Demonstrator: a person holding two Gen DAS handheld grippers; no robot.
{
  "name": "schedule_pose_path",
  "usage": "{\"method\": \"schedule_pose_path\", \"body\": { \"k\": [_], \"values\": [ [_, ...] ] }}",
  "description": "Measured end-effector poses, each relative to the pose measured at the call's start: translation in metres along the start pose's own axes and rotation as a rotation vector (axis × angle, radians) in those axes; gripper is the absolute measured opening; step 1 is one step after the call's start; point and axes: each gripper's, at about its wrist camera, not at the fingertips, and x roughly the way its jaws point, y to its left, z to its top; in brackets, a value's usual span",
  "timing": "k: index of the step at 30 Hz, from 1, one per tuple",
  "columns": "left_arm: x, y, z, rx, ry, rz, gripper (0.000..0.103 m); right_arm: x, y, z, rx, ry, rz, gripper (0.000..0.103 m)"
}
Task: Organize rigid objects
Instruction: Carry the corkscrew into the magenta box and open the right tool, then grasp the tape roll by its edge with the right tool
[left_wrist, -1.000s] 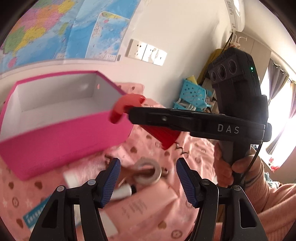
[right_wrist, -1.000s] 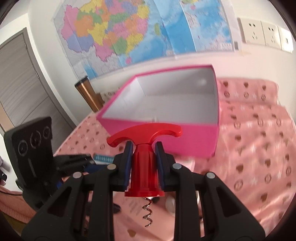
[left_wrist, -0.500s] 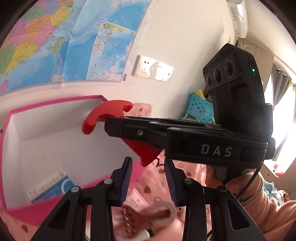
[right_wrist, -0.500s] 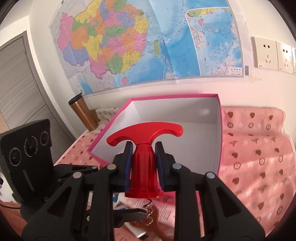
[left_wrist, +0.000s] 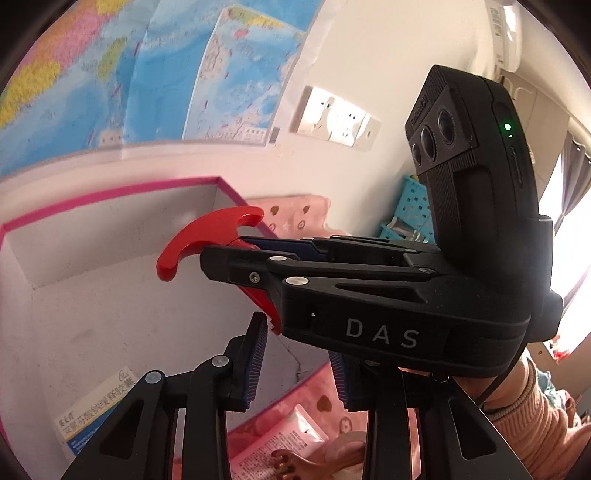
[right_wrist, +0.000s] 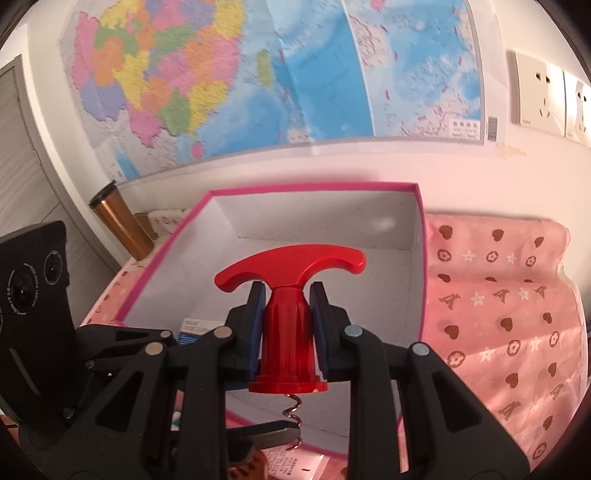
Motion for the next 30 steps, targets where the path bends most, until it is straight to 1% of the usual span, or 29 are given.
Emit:
{"method": "schedule_pose_path", "body": {
  "k": [5, 7, 9, 11, 13, 14, 17, 18, 20, 21, 23, 25, 27, 30],
  "values": [
    [0.009, 0.006, -0.002, -0.021, 0.031, 0.025, 0.032, 0.015, -0.014, -0.002, 0.027, 0.048, -0.036, 0.027],
    [0.01, 0.008, -0.005, -0.023, 0.038, 0.042, 0.032, 0.021, -0.019, -0.004, 0.036, 0.068, -0.069, 0.028],
    [0.009, 0.01, -0.006, -0.022, 0.038, 0.056, 0.032, 0.022, -0.024, -0.006, 0.051, 0.071, -0.111, 0.03],
    [0.004, 0.011, -0.01, -0.024, 0.033, 0.075, 0.032, 0.02, -0.026, -0.007, 0.054, 0.072, -0.119, 0.033],
    [-0.003, 0.012, -0.013, -0.014, 0.019, 0.095, 0.033, 0.01, -0.026, -0.009, 0.057, 0.051, -0.133, 0.034],
    [-0.007, 0.011, -0.015, -0.006, 0.008, 0.109, 0.034, 0.005, -0.026, -0.011, 0.057, 0.042, -0.128, 0.034],
    [-0.026, 0.008, -0.026, 0.011, -0.029, 0.117, 0.035, -0.02, -0.019, -0.02, 0.046, 0.0, -0.094, 0.036],
    [-0.032, 0.007, -0.03, 0.02, -0.04, 0.118, 0.037, -0.027, -0.016, -0.023, 0.037, -0.012, -0.08, 0.041],
    [-0.045, 0.003, -0.038, 0.04, -0.067, 0.141, 0.043, -0.044, -0.011, -0.034, 0.023, -0.038, -0.05, 0.045],
    [-0.052, 0.002, -0.042, 0.051, -0.078, 0.143, 0.046, -0.054, -0.007, -0.042, 0.014, -0.05, -0.034, 0.045],
    [-0.062, 0.002, -0.051, 0.05, -0.089, 0.144, 0.047, -0.071, -0.002, -0.057, 0.004, -0.069, -0.012, 0.045],
    [-0.067, 0.002, -0.058, 0.054, -0.088, 0.147, 0.047, -0.08, -0.001, -0.071, 0.009, -0.068, 0.008, 0.046],
    [-0.066, 0.002, -0.064, 0.043, -0.076, 0.16, 0.047, -0.083, 0.0, -0.09, 0.019, -0.045, 0.017, 0.046],
    [-0.062, 0.0, -0.077, 0.041, -0.044, 0.153, 0.047, -0.078, -0.002, -0.118, 0.04, 0.014, -0.019, 0.046]
  ]
}}
